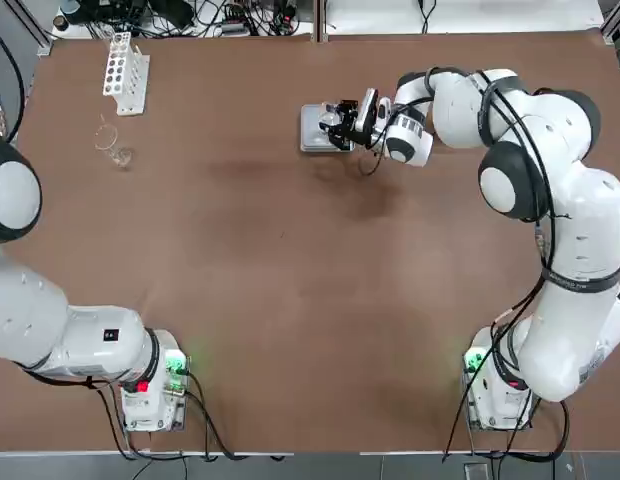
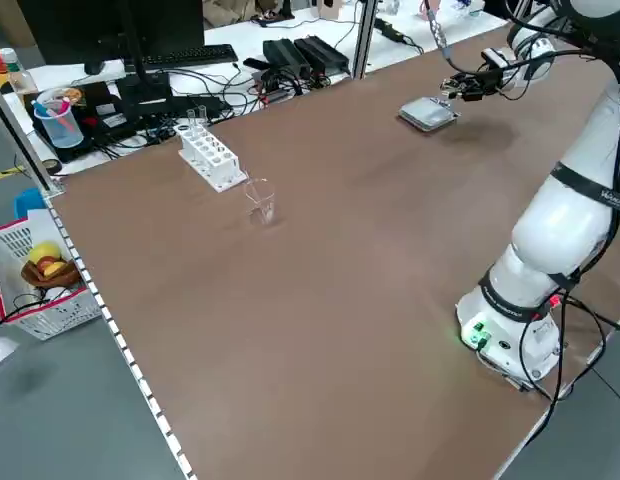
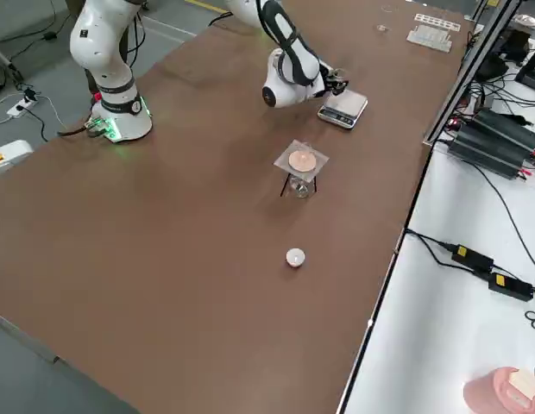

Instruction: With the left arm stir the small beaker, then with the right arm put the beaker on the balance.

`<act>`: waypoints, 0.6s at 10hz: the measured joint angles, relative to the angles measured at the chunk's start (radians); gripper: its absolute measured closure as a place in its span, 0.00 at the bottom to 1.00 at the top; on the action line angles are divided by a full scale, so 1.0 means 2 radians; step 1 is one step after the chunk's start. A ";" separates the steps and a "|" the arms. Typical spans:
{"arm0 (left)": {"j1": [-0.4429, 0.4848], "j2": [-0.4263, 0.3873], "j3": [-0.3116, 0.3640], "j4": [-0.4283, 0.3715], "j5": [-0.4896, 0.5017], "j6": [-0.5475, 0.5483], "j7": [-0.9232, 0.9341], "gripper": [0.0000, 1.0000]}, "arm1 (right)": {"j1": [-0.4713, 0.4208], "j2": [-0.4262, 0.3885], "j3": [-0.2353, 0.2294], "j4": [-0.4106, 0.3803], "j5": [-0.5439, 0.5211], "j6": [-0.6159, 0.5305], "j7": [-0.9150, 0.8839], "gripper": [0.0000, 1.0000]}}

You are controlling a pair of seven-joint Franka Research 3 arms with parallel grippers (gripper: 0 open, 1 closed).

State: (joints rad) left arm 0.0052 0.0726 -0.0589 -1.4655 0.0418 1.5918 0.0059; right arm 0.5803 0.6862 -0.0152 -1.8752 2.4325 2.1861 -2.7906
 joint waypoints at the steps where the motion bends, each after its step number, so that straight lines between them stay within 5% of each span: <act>1: 0.000 0.000 0.001 0.000 0.000 0.000 0.000 0.00 | 0.000 0.009 -0.001 0.009 0.000 0.000 0.000 0.42; 6: 0.000 0.000 0.001 0.000 0.000 0.000 0.000 0.00 | -0.003 0.051 -0.007 0.056 0.000 0.006 0.000 0.42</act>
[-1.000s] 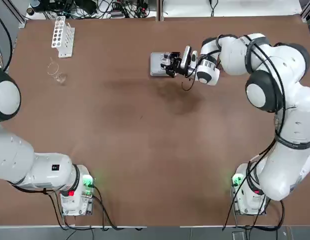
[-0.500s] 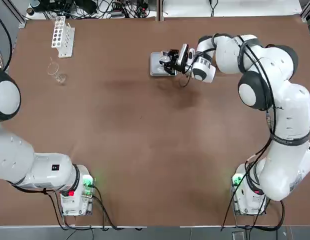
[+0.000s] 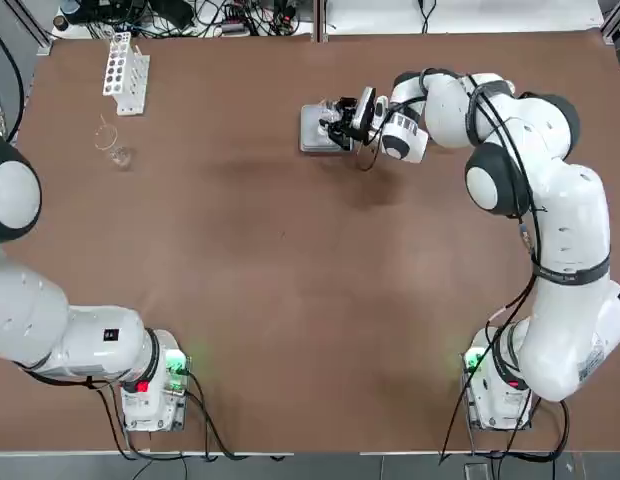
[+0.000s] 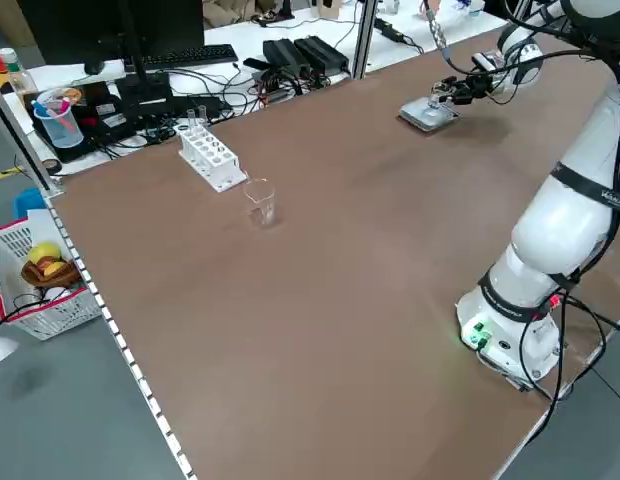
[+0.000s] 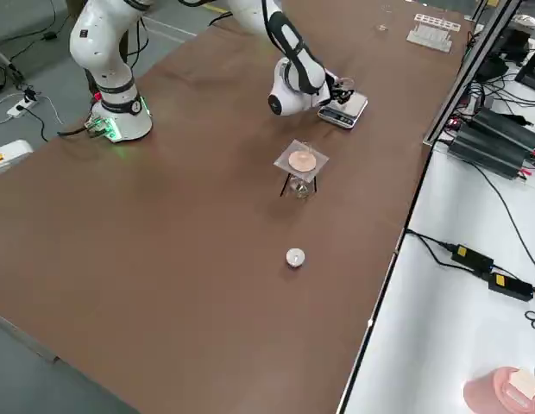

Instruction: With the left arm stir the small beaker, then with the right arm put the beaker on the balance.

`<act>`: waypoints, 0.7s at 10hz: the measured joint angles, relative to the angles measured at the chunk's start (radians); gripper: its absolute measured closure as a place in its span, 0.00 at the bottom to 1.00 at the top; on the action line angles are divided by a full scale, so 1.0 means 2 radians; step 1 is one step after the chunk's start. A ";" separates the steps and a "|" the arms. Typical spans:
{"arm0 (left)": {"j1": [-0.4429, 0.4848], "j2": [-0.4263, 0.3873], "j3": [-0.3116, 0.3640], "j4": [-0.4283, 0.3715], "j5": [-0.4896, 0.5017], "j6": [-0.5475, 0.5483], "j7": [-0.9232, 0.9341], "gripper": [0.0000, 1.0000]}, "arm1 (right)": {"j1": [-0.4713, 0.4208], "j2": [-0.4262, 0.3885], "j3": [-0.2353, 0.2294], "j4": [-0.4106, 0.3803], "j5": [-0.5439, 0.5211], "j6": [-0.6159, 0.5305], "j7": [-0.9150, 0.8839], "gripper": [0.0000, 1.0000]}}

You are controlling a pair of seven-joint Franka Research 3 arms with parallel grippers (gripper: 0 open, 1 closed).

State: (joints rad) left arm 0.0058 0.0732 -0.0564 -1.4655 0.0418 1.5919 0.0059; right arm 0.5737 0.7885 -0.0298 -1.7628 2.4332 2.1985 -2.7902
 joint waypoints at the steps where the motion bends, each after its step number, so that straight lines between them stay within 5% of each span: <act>1: 0.000 0.000 0.000 0.000 0.000 0.000 0.000 0.00 | -0.001 0.005 0.000 0.005 0.000 0.000 0.000 0.42; 7: 0.000 0.001 0.000 0.000 0.000 0.000 0.000 0.00 | -0.006 0.012 -0.002 0.013 0.000 0.008 0.000 0.37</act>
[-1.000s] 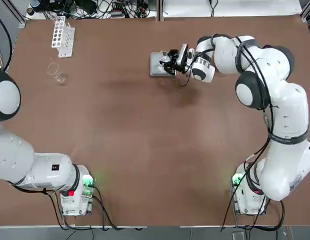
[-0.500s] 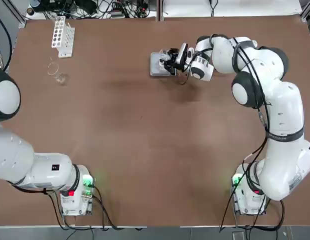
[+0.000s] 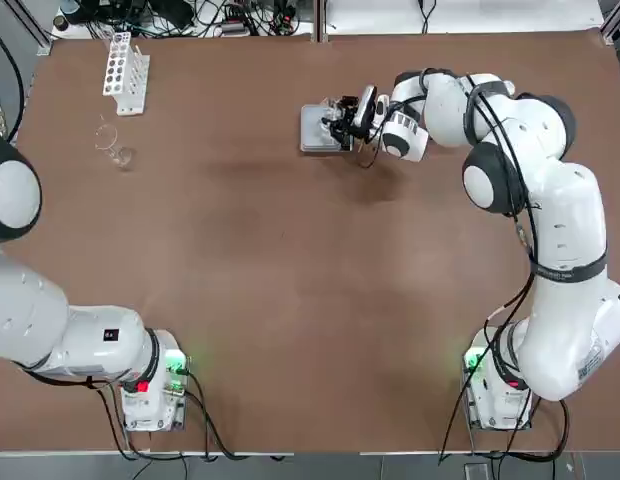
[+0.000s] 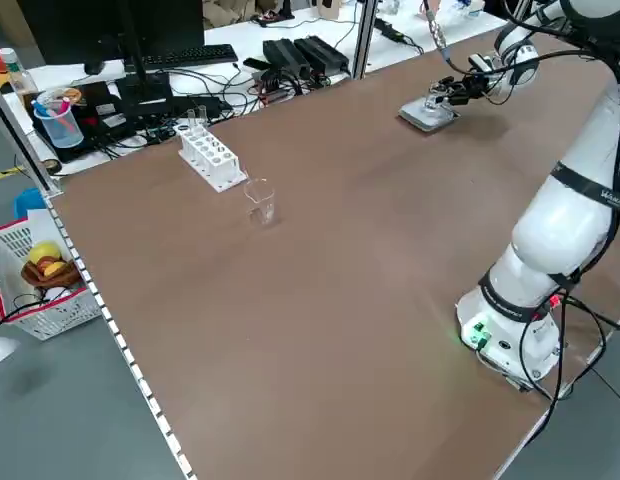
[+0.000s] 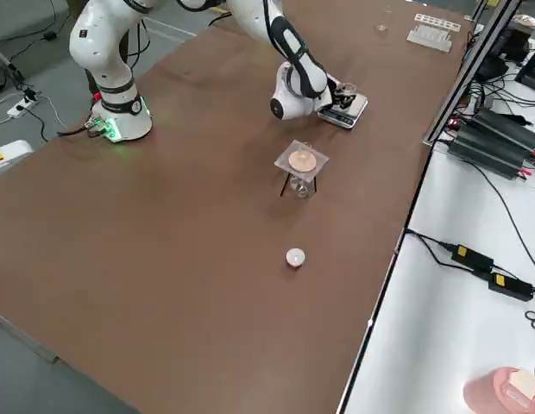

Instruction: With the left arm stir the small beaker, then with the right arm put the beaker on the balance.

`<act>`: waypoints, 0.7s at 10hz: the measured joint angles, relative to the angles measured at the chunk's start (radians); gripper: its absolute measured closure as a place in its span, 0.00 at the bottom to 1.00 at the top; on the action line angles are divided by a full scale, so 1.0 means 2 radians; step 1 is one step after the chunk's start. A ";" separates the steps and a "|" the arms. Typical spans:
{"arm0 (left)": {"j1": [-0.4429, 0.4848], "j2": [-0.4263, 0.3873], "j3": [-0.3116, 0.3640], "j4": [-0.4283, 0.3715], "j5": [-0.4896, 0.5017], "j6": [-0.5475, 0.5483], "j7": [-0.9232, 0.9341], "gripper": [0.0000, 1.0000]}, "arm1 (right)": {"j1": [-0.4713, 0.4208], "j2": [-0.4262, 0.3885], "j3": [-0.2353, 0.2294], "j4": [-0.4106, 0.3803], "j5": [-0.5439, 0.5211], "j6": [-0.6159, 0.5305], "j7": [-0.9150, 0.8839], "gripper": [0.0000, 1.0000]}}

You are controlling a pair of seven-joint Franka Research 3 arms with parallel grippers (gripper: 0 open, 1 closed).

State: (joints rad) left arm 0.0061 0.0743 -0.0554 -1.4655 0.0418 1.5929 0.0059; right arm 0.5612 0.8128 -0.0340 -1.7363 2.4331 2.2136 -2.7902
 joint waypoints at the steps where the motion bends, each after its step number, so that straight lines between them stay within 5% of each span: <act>1: 0.000 0.000 0.000 0.000 0.000 0.000 0.000 0.00 | -0.001 0.000 0.000 0.000 0.000 0.000 0.000 0.30; 3: 0.000 0.000 0.000 0.000 0.000 0.001 0.000 0.00 | -0.003 0.000 0.000 0.000 0.000 0.000 0.000 0.01; 7: 0.000 0.000 0.000 0.000 0.000 0.002 0.000 0.00 | -0.004 0.001 0.001 -0.004 0.000 0.002 0.001 0.00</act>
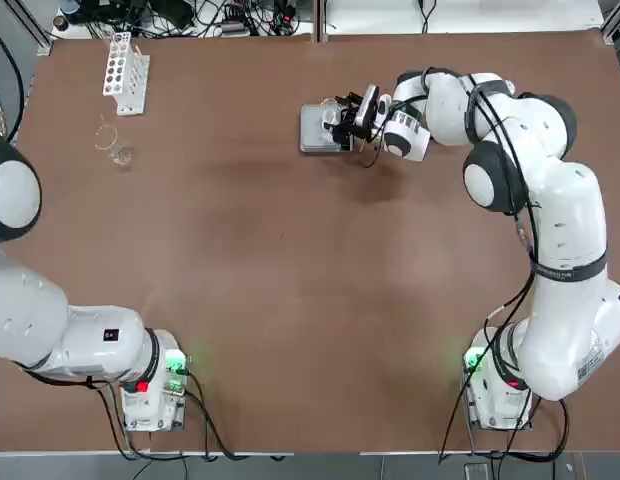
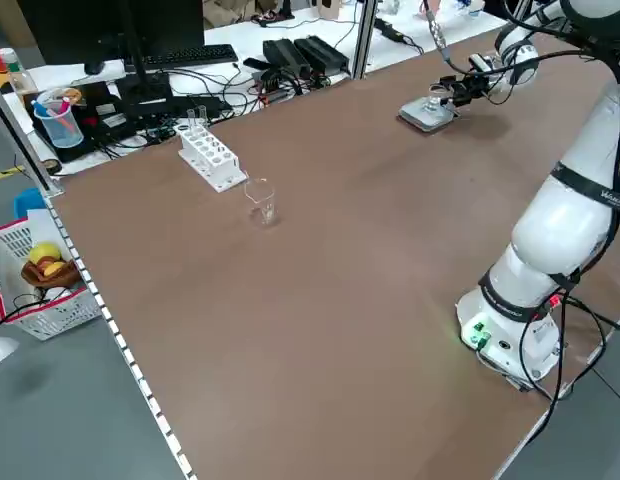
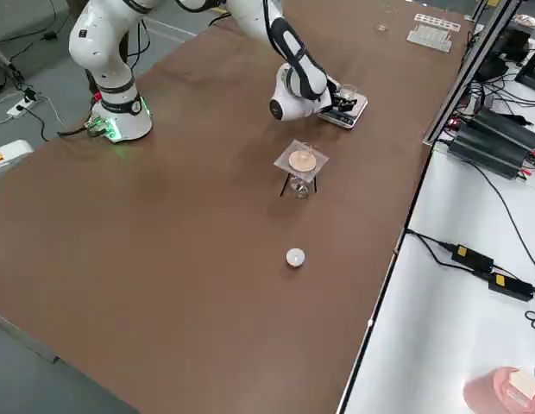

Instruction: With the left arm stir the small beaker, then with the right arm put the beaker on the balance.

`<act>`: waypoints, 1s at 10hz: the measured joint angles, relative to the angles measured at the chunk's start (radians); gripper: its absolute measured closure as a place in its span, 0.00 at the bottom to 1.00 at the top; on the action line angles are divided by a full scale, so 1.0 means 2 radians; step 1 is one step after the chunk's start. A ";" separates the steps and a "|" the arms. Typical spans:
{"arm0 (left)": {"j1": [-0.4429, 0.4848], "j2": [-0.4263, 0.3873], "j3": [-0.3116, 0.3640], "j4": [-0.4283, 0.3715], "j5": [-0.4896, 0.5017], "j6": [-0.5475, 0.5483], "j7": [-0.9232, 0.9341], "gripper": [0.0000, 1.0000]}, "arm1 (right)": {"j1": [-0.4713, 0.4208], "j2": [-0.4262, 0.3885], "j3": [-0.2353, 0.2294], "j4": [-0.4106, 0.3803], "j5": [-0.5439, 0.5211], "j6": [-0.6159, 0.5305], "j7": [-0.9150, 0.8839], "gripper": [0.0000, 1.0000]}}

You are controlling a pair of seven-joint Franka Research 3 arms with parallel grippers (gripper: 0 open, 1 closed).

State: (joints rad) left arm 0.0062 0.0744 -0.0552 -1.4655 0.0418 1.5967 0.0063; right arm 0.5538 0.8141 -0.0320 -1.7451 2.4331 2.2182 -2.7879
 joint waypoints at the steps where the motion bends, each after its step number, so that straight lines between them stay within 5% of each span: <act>1: 0.000 0.000 0.000 0.000 0.000 0.000 0.000 0.00 | 0.000 0.000 0.001 -0.004 0.000 0.000 0.000 0.00; 5: 0.000 0.000 0.000 0.000 0.000 0.000 0.000 0.00 | -0.003 -0.007 0.002 -0.026 0.000 -0.001 0.000 0.00; 10: 0.000 0.000 0.000 0.000 0.000 0.000 0.001 0.00 | -0.037 -0.087 0.018 -0.093 -0.030 0.004 0.012 0.00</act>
State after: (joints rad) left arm 0.0068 0.0746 -0.0544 -1.4656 0.0417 1.5969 0.0084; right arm 0.4808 0.6399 0.0032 -1.9313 2.3734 2.2257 -2.7645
